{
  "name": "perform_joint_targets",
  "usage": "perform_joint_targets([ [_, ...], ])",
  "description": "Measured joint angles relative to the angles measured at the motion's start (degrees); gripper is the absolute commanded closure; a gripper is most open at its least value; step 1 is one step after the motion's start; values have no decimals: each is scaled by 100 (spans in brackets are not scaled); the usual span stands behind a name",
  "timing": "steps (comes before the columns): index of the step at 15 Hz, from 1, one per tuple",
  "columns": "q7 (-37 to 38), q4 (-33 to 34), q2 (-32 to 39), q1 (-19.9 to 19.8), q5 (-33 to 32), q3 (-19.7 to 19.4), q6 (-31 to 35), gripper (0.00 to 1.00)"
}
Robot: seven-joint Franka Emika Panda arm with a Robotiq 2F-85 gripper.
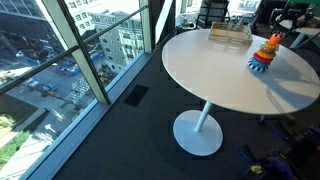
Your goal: Put the striped ring around the orange rod
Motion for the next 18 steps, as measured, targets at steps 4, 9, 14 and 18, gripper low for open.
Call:
perform_joint_targets([
  [4,0,-18,0,-6,0,-9,-10,58],
  [9,0,-55,1,-6,0,-10,-11,0],
  [14,-2,-92,1,-7,0,-10,-12,0],
  [18,-3,-93,1,-7,0,-10,0,0],
])
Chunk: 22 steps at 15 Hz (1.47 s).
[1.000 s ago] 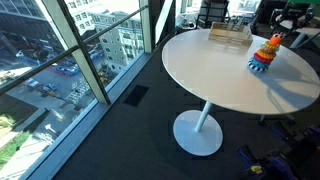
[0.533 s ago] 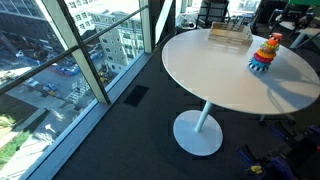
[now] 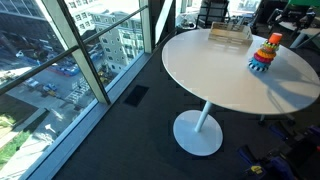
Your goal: Put the striped ring around the orange rod
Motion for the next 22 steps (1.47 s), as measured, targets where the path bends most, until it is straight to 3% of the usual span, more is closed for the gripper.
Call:
perform_joint_targets([
  [6,-2,-37,1,0,0,0,226,0],
  [7,-3,-51,1,0,0,0,263,25],
  [8,-6,-69,1,0,0,0,295,25],
  [12,-11,-156,3,0,0,0,370,60],
  [15,-23,-170,0,0,0,2,380,80],
  [22,-275,-266,-124,16,0,103,375,80],
])
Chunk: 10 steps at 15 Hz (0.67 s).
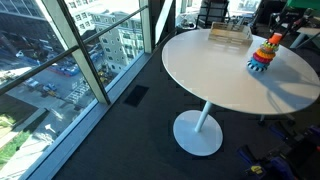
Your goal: Put the striped ring around the orange rod
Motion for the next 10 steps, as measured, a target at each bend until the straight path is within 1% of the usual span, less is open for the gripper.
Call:
perform_joint_targets([
  [4,-195,-224,-248,42,0,84,-6,80],
  [10,-297,-644,-614,236,-53,203,-2,80],
])
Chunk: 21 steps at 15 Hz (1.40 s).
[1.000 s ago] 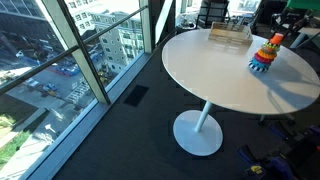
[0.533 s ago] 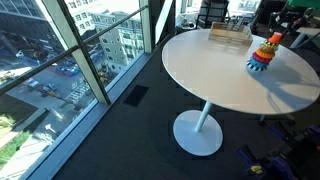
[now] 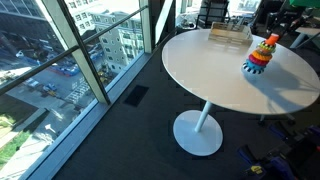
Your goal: Put the striped ring around the orange rod
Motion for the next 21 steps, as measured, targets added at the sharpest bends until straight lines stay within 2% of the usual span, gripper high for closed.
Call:
perform_joint_targets([
  [10,0,-659,-476,332,-649,190,6,80],
  [21,-29,-1405,-935,353,-789,355,367,80],
])
